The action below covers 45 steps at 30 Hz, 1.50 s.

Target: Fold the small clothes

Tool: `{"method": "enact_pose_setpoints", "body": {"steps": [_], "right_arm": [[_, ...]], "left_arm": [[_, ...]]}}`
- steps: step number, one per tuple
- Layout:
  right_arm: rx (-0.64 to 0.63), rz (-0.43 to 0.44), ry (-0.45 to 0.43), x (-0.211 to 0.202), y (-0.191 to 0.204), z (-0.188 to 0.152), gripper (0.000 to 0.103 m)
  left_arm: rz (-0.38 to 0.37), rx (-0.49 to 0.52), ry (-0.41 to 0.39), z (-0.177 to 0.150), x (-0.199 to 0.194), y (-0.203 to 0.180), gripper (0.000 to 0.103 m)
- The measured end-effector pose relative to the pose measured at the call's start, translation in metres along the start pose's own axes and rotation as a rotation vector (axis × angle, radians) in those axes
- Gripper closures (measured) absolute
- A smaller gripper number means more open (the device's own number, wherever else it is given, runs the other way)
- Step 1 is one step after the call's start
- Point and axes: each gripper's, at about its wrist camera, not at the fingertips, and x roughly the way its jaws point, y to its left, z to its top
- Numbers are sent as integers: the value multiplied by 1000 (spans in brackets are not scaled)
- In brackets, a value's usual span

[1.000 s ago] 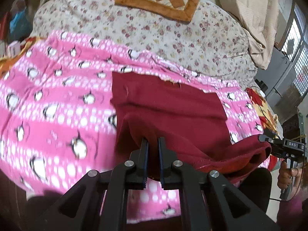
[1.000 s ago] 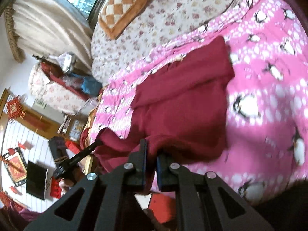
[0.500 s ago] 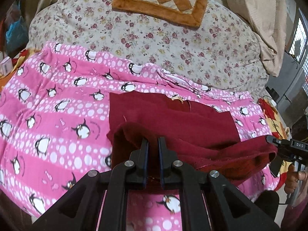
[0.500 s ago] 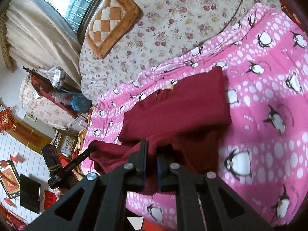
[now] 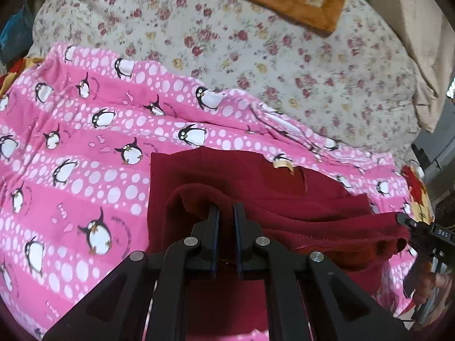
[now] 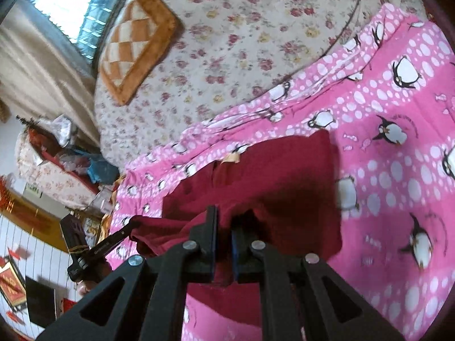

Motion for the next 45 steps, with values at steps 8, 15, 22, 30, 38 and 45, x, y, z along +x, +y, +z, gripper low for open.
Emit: {"method": "enact_pose_setpoints", "body": {"steps": [8, 15, 22, 30, 38, 45], "right_arm": [[84, -19, 22, 38, -36, 26, 95], [137, -39, 38, 65, -49, 35, 88], [32, -30, -101, 15, -28, 32, 56], [-190, -119, 40, 68, 19, 25, 56], [-189, -405, 26, 133, -28, 57, 62], [-150, -363, -2, 105, -26, 50, 63]], "left_arm": [[5, -11, 40, 19, 40, 3, 103], [-31, -138, 59, 28, 65, 22, 103], [-44, -133, -28, 34, 29, 31, 70], [31, -52, 53, 19, 59, 11, 70], [176, -27, 56, 11, 99, 27, 70], [141, -76, 73, 12, 88, 38, 70]]}}
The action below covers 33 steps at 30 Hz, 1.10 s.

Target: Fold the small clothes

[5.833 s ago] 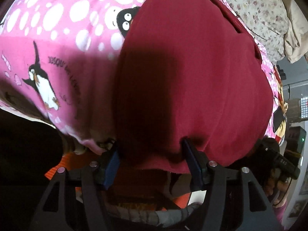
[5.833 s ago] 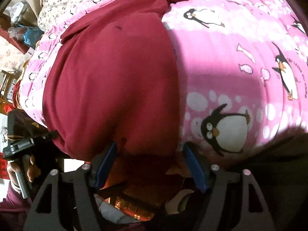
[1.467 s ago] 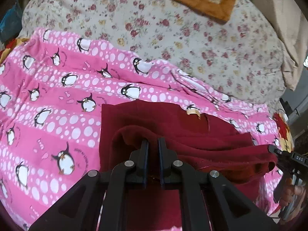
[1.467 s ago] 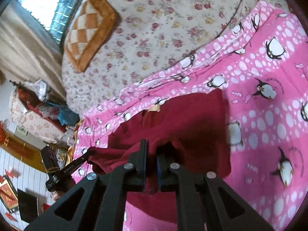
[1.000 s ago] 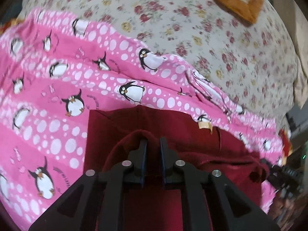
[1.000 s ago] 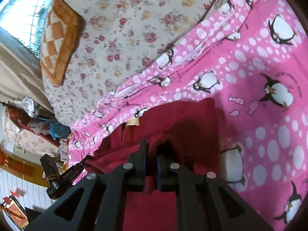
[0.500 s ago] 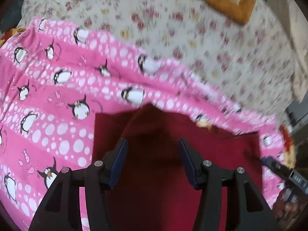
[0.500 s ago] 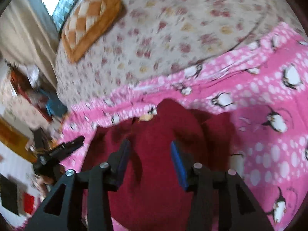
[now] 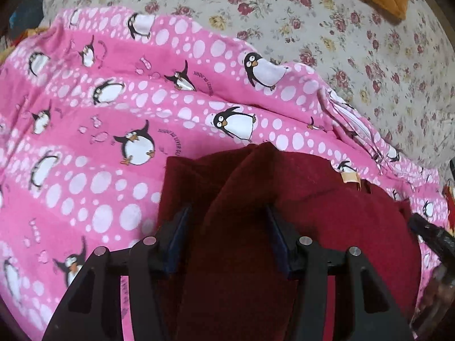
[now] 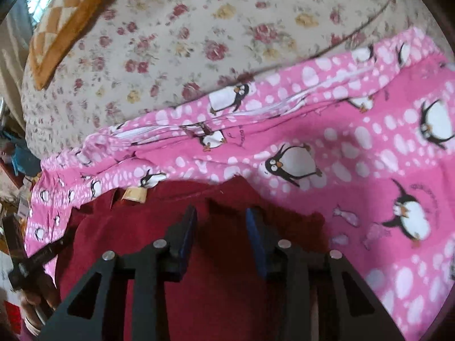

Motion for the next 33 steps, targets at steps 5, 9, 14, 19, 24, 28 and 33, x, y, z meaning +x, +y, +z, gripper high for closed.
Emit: {"method": "enact_pose_setpoints", "body": {"steps": [5, 9, 14, 19, 24, 28, 33], "right_arm": [[-38, 52, -17, -51, 16, -20, 52], [-110, 82, 3, -70, 33, -45, 52], [-174, 70, 58, -58, 43, -73, 52], [-144, 43, 99, -36, 32, -80, 54], [-127, 31, 81, -59, 37, -81, 54], [-140, 46, 85, -75, 46, -95, 54], [-149, 41, 102, -83, 53, -113, 54]], "left_arm": [[12, 5, -23, -3, -19, 3, 70], [64, -49, -27, 12, -13, 2, 70], [171, -57, -6, 31, 24, -16, 70], [190, -76, -10, 30, 29, -10, 70], [157, -39, -25, 19, 5, -12, 70], [119, -27, -43, 2, -23, -9, 70], [94, 27, -66, -24, -53, -7, 70]]}}
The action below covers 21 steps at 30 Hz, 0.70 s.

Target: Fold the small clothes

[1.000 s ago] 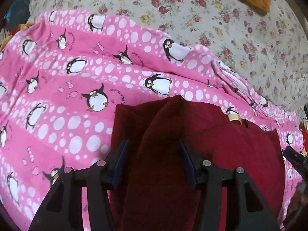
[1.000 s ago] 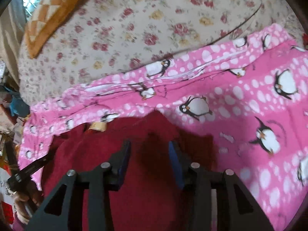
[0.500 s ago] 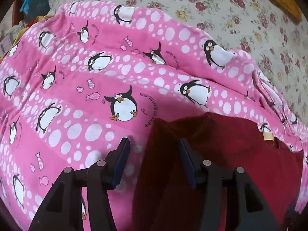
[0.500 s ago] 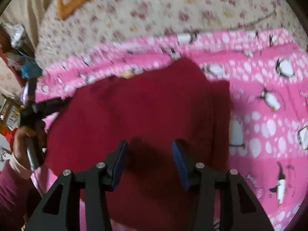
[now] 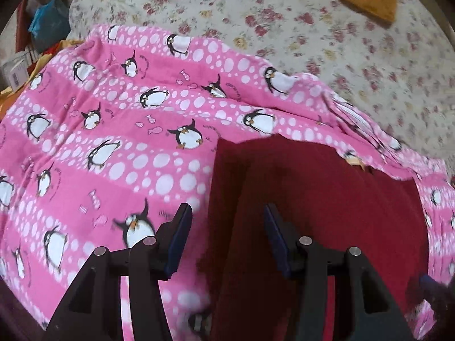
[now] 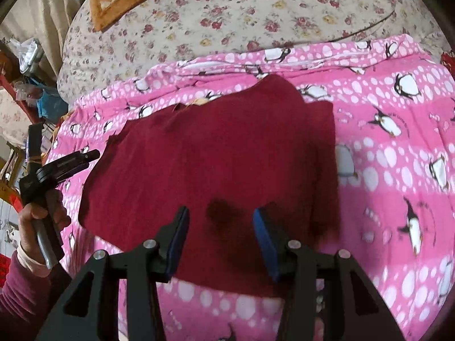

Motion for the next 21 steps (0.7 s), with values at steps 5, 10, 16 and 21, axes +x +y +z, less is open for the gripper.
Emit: {"method": "enact_pose_setpoints", "body": {"steps": [5, 10, 16, 21], "right_arm": [[-16, -29, -8, -2, 5, -12, 54], [-13, -40, -23, -1, 4, -16, 54], [-26, -80, -11, 15, -2, -26, 54], [-52, -96, -12, 19, 1, -28, 51]], "left_arm": [[-18, 25, -1, -21, -18, 4, 70], [-13, 43, 6, -41, -22, 7, 70], [-18, 44, 2, -54, -15, 10, 68], [-37, 7, 5, -59, -6, 17, 56]]}}
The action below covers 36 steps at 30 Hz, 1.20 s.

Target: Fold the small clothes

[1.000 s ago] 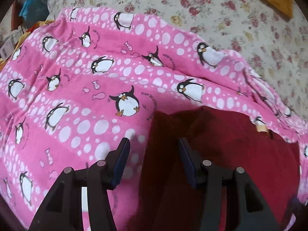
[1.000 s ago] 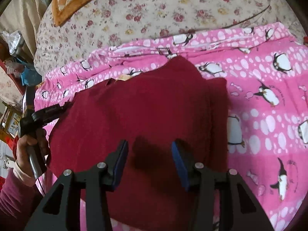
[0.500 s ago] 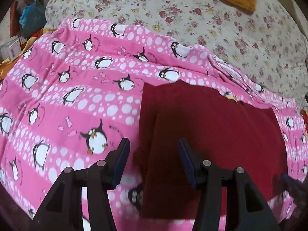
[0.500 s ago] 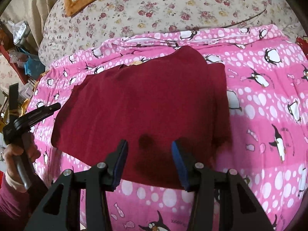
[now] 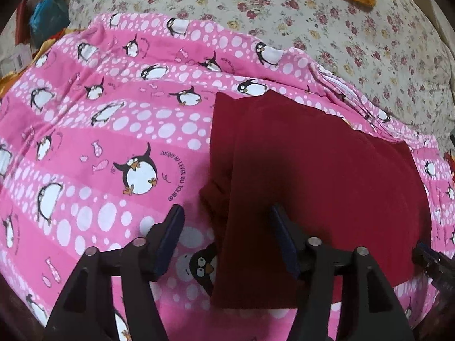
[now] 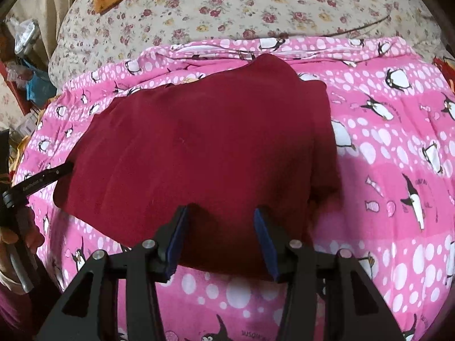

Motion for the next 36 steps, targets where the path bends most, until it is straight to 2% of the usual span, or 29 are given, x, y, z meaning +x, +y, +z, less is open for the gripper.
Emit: {"method": "enact_pose_setpoints", "body": {"steps": [2, 4, 12, 16, 18, 21, 23, 24, 27, 30, 33, 36], "right_arm": [[8, 13, -1, 1, -1, 0, 47], [9, 20, -4, 2, -2, -1, 45], [-21, 4, -6, 5, 7, -1, 34], [-34, 8, -7, 6, 10, -2, 27], [-32, -12, -5, 5, 14, -1, 27], [-37, -14, 5, 2, 27, 2, 27], [-57, 18, -2, -1, 37, 4, 28], [-71, 31, -7, -1, 44, 6, 28], [-107, 50, -18, 4, 65, 14, 32], [-143, 47, -40, 15, 83, 22, 35], [-178, -3, 5, 41, 96, 22, 38], [-264, -54, -10, 40, 110, 18, 38]], "left_arm": [[-13, -20, -8, -3, 3, 5, 48], [-25, -28, -15, -5, 6, 10, 43], [-32, -13, -27, -7, 7, 11, 39], [-40, -9, -15, -8, 9, 12, 35], [-56, -4, -2, -8, 10, 13, 34], [-74, 36, 33, -8, 6, 15, 35], [-117, 1, 37, -8, -3, 24, 42], [-135, -23, 32, -8, -7, 29, 42], [-106, -31, 3, -7, -13, 38, 52], [-107, -17, -44, -6, -21, 38, 52], [-108, 9, -40, -5, -15, 31, 52], [-104, 15, -23, -2, -7, 26, 52]]}}
